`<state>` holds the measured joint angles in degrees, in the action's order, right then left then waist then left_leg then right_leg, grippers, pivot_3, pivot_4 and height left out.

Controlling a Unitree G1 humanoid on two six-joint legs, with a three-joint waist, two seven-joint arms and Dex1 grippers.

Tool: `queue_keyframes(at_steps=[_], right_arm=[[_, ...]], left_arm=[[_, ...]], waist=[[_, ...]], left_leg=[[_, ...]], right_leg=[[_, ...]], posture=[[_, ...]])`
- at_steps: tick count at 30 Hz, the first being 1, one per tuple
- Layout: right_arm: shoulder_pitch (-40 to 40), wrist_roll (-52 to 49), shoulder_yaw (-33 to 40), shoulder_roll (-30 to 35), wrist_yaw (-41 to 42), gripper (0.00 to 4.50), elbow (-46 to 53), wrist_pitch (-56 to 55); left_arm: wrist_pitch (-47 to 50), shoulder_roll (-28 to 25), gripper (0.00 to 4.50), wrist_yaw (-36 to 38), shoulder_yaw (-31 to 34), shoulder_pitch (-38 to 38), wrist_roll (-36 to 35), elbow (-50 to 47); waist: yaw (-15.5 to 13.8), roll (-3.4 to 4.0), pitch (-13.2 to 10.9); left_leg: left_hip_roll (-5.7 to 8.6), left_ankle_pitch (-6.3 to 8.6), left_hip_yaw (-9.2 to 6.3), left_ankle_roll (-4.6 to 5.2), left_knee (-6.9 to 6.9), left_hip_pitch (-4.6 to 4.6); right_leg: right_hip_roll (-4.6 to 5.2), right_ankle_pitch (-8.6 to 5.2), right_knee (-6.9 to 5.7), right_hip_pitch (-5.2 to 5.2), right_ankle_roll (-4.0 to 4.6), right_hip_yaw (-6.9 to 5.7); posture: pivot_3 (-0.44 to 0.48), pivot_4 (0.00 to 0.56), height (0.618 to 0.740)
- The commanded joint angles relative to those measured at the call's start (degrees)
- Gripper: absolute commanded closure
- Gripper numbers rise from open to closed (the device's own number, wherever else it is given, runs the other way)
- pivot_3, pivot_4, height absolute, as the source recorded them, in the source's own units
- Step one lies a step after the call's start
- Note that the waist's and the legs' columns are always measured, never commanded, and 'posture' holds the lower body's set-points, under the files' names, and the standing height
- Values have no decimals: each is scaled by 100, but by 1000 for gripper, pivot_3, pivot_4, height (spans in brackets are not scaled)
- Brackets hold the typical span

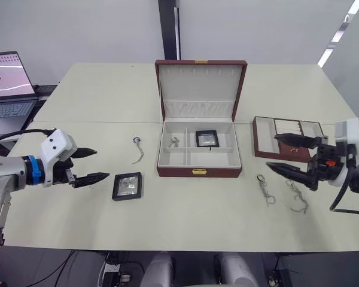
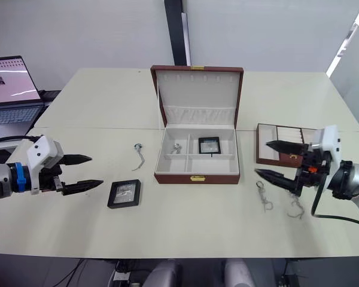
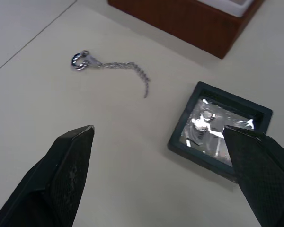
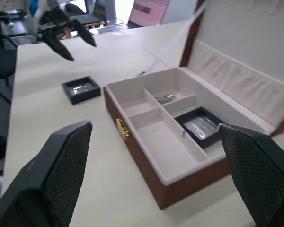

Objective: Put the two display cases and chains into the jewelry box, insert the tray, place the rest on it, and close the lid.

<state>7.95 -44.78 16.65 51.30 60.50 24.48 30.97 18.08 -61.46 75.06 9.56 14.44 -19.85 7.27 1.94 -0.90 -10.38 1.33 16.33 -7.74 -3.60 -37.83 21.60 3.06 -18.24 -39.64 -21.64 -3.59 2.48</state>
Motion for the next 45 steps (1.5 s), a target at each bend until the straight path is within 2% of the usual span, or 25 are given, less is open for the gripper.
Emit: queue_keyframes(at_steps=[1, 8, 16, 32, 35, 45], right_arm=[[127, -271, -135, 11, -22, 0, 612, 107], [-133, 17, -494, -63, -114, 0, 1099, -73], [-221, 236, -595, -173, -219, 0, 984, -208], [-292, 246, -540, -257, -337, 0, 1016, -149], [-299, 247, -526, -250, -336, 0, 1004, -149], [-308, 228, -509, -243, -342, 0, 1012, -134]], left_arm=[[-175, -148, 26, 455, -283, 177, 25, -268], [-317, -242, 26, 749, -681, 77, 270, -518], [-839, -47, 26, 552, -1047, -180, 737, -715], [-1049, 89, 26, 430, -1147, -343, 877, -488], [-1081, 115, 638, 399, -1176, -331, 919, -441], [-1099, 204, 3477, 345, -1163, -332, 985, -412]], waist=[[0, 0, 0], [4, -1, -1], [-2, -2, -1], [-2, -2, -2], [-2, -2, -2], [-1, -2, -2]], left_leg=[[0, 0, 0, 0, 0, 0], [0, 0, -2, 0, 0, 7], [1, 0, -1, 0, -3, 8], [2, 0, -1, 1, -3, 8], [2, 0, -2, 1, -3, 8], [1, 0, -2, 1, -2, 8]], right_leg=[[0, 0, 0, 0, 0, 0], [-4, 0, -1, -7, 0, -3], [-5, 0, -1, -8, 0, -2], [-6, 0, -2, -8, 0, -2], [-6, 0, -2, -8, 0, -3], [-6, 0, -2, -8, 0, -3]], posture=[[0, 150, 740], [0, 150, 740], [0, 150, 740], [0, 150, 740], [0, 150, 740], [0, 150, 740]])
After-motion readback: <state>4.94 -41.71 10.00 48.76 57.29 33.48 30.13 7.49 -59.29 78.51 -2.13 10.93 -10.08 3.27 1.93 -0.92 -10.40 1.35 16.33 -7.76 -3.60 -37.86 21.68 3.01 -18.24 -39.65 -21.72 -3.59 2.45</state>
